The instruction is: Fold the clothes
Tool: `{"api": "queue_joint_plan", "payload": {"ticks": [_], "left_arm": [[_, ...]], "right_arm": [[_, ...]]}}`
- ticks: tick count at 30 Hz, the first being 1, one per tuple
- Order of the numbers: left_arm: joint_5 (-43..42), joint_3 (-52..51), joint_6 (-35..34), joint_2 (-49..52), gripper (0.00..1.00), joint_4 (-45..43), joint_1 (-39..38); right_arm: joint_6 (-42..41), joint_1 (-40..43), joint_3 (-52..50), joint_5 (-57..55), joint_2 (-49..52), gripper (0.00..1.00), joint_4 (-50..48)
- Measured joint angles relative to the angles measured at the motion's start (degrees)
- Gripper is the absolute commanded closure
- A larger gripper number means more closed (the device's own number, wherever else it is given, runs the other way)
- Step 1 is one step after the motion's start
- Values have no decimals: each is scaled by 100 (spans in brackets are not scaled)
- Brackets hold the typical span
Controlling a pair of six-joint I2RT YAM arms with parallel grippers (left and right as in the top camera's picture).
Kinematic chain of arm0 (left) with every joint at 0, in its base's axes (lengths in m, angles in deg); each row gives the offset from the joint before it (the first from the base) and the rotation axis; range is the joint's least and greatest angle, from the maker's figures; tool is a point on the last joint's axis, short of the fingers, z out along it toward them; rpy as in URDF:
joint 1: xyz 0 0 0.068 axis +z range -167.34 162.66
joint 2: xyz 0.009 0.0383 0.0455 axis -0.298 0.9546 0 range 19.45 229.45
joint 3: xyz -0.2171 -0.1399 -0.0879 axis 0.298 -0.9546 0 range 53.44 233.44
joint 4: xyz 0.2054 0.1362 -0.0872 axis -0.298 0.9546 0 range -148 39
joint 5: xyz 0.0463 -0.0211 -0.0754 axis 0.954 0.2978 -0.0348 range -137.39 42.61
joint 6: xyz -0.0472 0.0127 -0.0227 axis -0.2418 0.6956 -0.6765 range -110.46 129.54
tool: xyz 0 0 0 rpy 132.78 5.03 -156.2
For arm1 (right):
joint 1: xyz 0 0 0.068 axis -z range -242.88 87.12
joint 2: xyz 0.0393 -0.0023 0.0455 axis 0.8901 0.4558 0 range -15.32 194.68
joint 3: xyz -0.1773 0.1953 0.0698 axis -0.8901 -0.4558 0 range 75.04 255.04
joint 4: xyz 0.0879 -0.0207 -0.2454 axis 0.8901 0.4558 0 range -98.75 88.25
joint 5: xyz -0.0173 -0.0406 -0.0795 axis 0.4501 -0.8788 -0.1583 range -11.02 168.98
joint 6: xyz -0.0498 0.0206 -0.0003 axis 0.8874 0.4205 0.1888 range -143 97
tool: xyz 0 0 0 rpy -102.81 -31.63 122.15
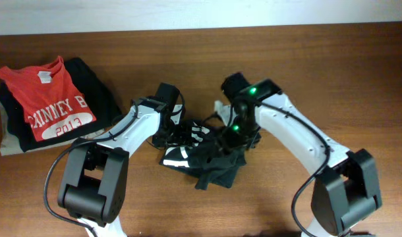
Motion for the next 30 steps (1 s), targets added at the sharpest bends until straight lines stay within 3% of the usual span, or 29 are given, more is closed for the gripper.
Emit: {"api": "queue_joint_plan", "payload": {"ticks": [1,2,6,11,13,16,19,22,23,24,27,30], "left_arm": [[-2,0,0,0,30,0,0],[0,0,0,4,30,-4,0],[0,0,0,4,30,-9,0],[-20,0,-2,7,29,-9,-4],[-90,0,-4,31,30,22,-44],[-146,-2,-9,31,30,131,-52],[-214,0,-227,31,42,691,-46],[-352,-4,-369,22,43,938,-46],[-337,-13,-393,-31,40,903,-46],[-232,-31,-411,-203,30,802,-48],[186,-28,-448,-1060,27,109,-46],[308,31,-450,-1342,25,-448,-46]], "right_arm": [[-2,-50,-197,28,4,81,-177],[-15,-74,-402,90,17,96,-404],[-118,-87,-640,146,22,96,-111],[-1556,175,-726,-1683,20,94,688],[-1768,184,-997,-1906,20,87,673],[-1864,177,-1521,-1891,20,77,796],[-1543,24,-1644,-1513,20,77,785],[-1628,63,-1650,-1480,-44,77,522],[-1641,125,-1644,-1480,-284,61,498],[-1637,184,-1615,-1478,-566,54,474],[-1375,245,-1436,-1049,-1488,59,289],[-1283,245,-1410,-695,-1591,57,286]]}}
